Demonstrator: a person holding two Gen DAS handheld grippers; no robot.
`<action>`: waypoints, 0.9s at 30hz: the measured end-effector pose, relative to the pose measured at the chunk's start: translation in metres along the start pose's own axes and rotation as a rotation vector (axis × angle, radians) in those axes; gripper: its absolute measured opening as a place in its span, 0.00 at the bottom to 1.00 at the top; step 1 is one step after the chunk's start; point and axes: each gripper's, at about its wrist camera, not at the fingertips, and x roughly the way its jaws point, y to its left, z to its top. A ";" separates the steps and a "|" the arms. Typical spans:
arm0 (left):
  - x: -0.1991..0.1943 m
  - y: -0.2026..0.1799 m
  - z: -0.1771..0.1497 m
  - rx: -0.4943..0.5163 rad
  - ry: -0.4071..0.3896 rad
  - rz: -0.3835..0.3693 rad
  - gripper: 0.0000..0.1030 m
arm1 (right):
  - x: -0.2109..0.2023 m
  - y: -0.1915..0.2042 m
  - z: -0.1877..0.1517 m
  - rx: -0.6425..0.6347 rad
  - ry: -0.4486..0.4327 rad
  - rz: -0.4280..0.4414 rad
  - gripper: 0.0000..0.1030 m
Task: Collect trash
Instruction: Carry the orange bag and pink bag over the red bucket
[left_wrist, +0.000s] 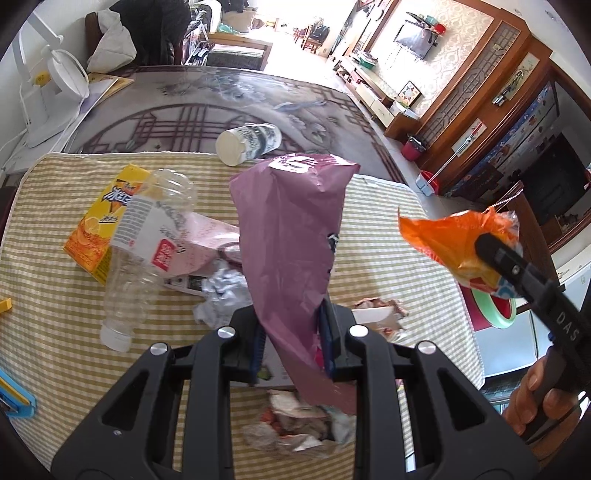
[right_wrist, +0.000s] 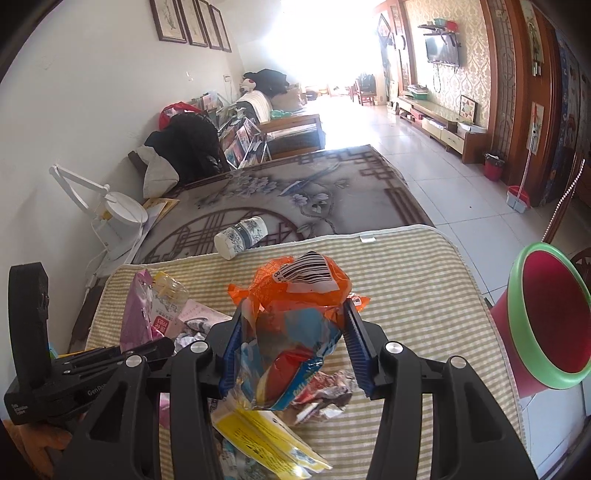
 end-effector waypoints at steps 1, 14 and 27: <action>0.000 -0.005 0.000 0.000 -0.002 0.000 0.23 | -0.002 -0.006 -0.001 0.001 0.002 0.004 0.46; 0.016 -0.090 -0.008 0.018 -0.003 -0.012 0.23 | -0.033 -0.085 -0.005 0.014 -0.009 0.019 0.46; 0.040 -0.167 -0.017 0.120 0.032 -0.040 0.23 | -0.074 -0.241 -0.019 0.185 -0.044 -0.259 0.46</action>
